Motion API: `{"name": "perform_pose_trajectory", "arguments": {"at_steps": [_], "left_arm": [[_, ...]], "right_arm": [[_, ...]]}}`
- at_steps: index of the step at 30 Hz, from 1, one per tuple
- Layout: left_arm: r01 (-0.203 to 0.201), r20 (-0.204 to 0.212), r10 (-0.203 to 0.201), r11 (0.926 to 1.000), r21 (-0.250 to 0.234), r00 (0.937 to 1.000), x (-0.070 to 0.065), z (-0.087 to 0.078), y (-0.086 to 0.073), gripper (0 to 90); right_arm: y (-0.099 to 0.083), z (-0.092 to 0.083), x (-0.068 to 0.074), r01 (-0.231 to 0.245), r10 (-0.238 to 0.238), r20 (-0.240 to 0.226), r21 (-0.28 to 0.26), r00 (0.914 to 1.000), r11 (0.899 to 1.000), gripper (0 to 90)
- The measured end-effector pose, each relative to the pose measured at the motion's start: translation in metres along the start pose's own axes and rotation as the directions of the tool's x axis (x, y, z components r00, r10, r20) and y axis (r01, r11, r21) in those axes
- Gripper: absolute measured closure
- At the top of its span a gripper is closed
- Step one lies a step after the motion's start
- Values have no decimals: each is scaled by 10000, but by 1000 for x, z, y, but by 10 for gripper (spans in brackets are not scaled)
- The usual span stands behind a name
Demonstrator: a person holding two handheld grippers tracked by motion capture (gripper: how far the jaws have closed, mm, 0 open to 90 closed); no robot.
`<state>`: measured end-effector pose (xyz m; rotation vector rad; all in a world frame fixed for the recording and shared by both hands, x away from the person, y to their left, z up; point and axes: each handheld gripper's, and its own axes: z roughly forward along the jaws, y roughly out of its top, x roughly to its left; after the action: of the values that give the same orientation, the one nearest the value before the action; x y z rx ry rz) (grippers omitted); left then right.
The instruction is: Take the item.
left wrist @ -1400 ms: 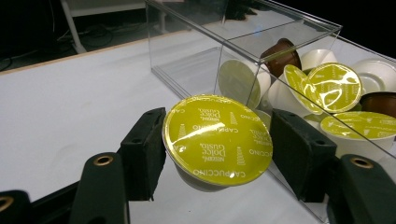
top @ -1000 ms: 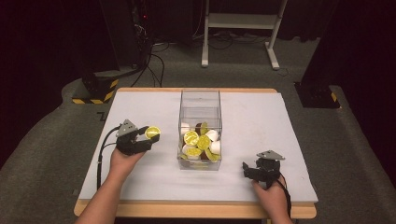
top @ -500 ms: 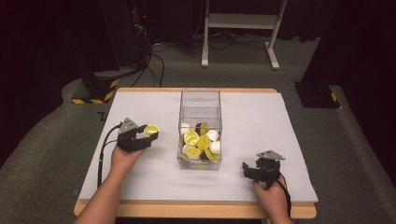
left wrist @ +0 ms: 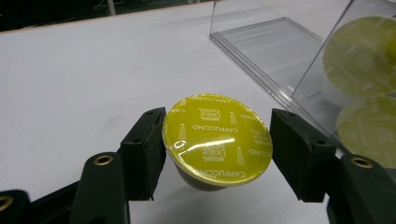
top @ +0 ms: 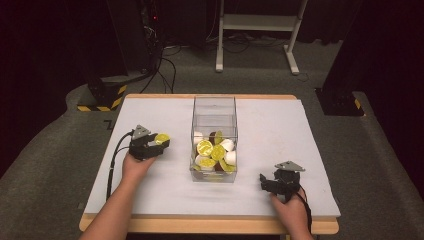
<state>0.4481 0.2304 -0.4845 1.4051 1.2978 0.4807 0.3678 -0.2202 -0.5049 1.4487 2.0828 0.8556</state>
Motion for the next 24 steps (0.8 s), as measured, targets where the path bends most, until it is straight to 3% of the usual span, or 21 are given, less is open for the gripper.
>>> {"name": "perform_pose_trajectory", "arguments": {"at_steps": [11, 24], "left_arm": [[262, -359, -251, 9992, 302, 9990, 6, 14, -9, 382], [150, -495, -130, 9991, 388, 9987, 10, 17, -10, 381]], "right_arm": [[0, 0, 0, 1, -1, 1, -4, 10000, 10000, 144], [0, 0, 0, 1, -1, 8, -9, 10000, 10000, 144]]}}
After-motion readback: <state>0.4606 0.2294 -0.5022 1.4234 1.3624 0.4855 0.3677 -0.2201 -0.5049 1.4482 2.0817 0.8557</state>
